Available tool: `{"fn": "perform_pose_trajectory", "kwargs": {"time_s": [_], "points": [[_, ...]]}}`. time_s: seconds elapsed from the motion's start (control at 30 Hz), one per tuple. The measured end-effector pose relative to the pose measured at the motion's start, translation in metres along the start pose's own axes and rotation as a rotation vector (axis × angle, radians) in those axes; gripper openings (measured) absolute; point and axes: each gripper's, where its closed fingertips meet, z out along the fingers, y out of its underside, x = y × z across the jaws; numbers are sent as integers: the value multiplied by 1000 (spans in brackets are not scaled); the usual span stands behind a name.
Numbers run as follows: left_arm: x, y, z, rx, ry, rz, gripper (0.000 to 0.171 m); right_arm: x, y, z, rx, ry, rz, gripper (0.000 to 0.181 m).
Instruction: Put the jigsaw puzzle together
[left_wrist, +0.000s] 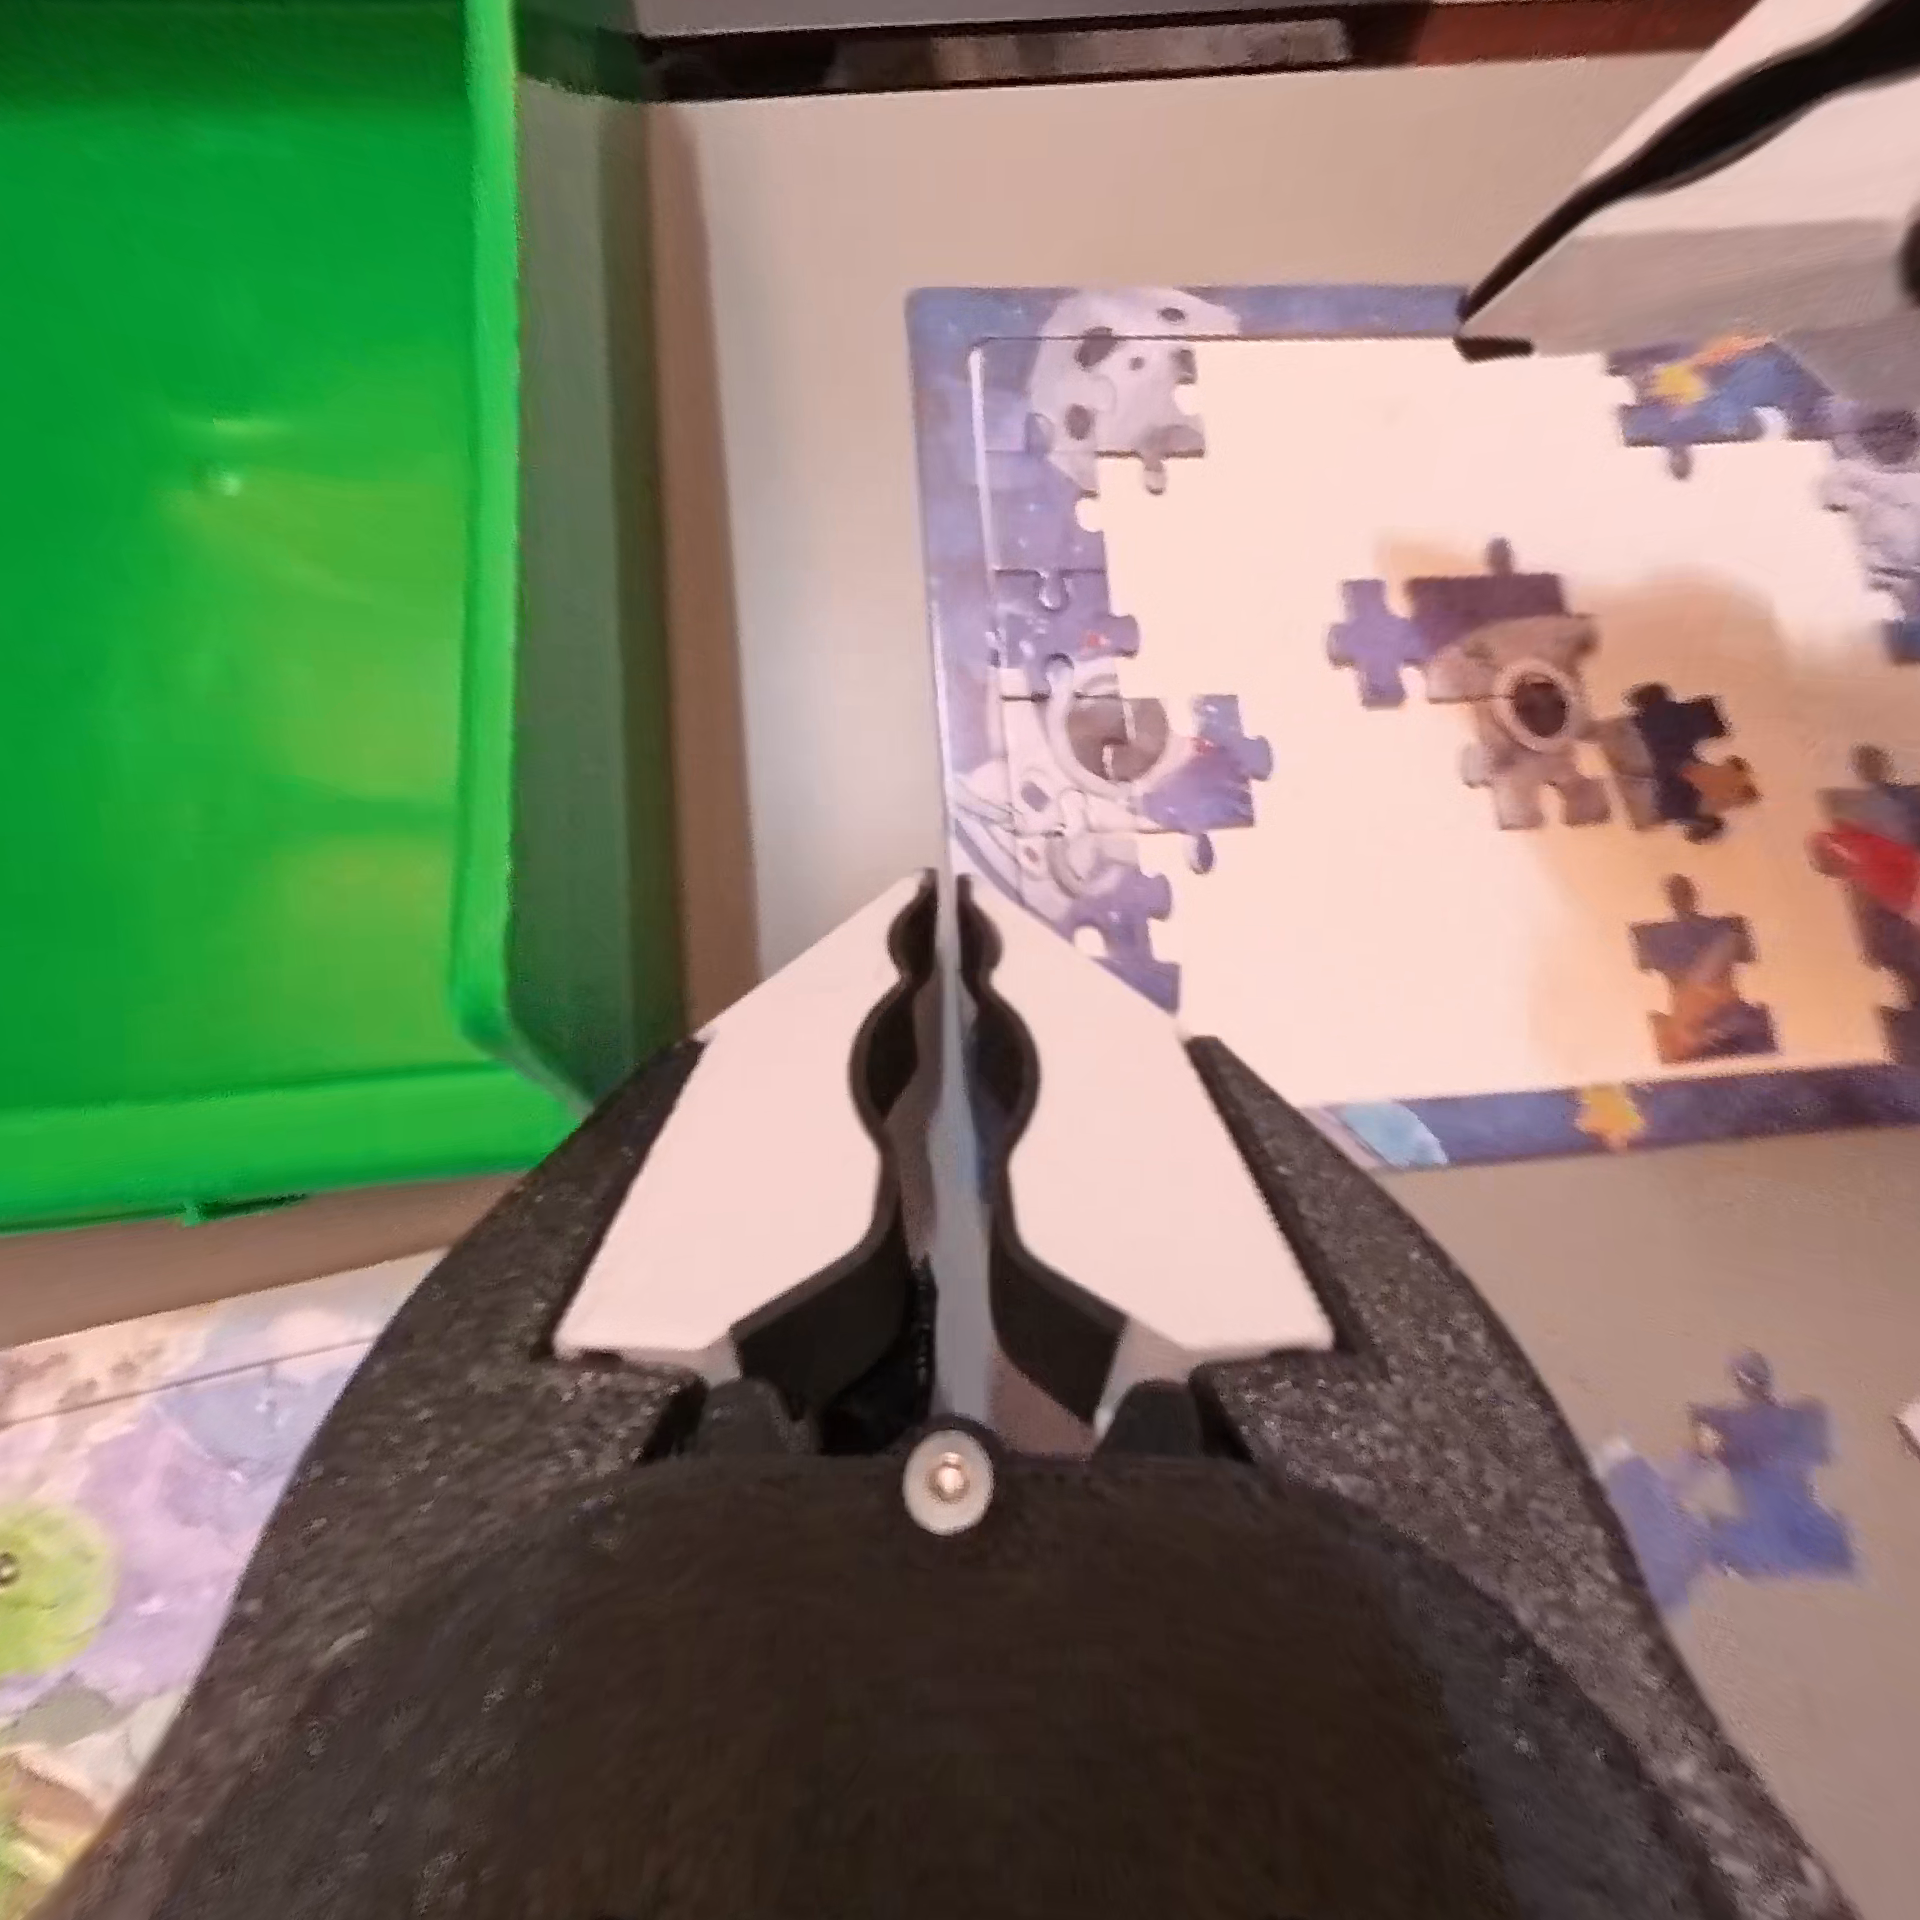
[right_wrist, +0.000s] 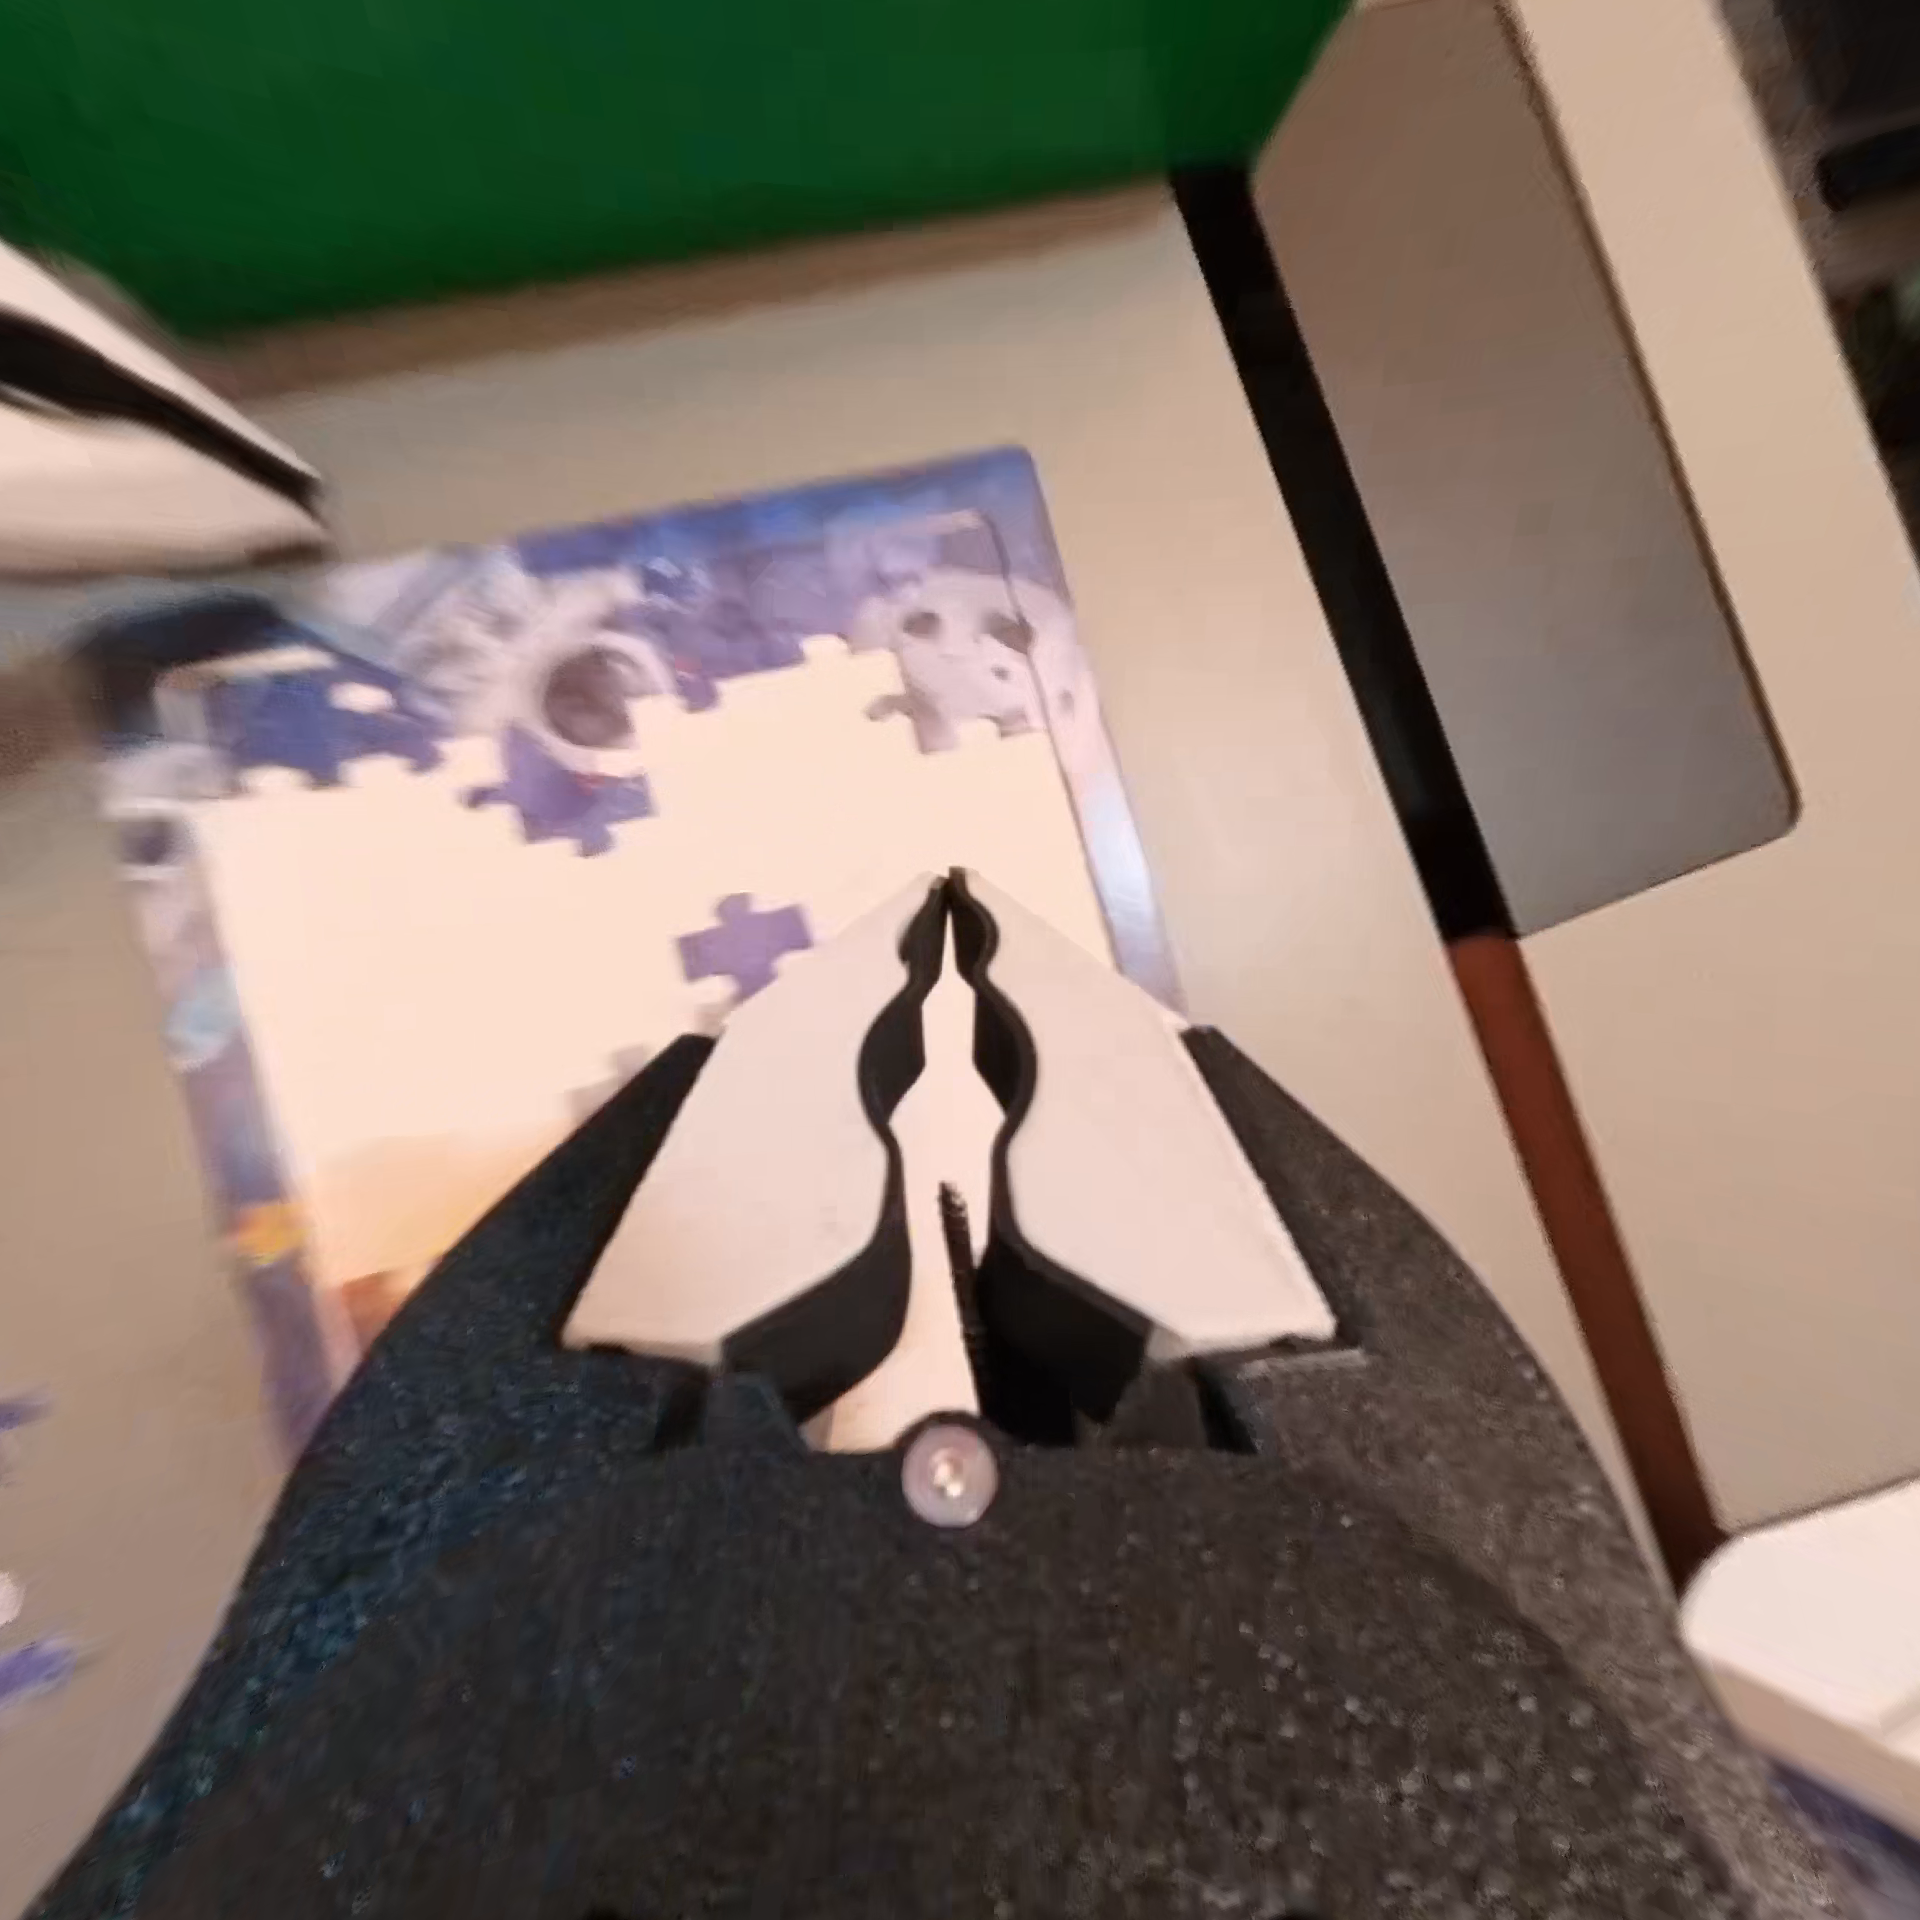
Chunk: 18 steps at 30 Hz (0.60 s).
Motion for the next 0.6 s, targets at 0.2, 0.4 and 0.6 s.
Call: {"fn": "perform_pose_trajectory", "kwargs": {"time_s": [0.2,0.4,0.6], "points": [[-11,-9,22,18,-175,111,0,15,-21,44,51,77,-21,0],[-7,-5,27,10,-133,105,0,11,-21,59,53,80,3,0],[-7,-5,27,16,-126,110,0,13,-25,62,45,82,1,0]]}}
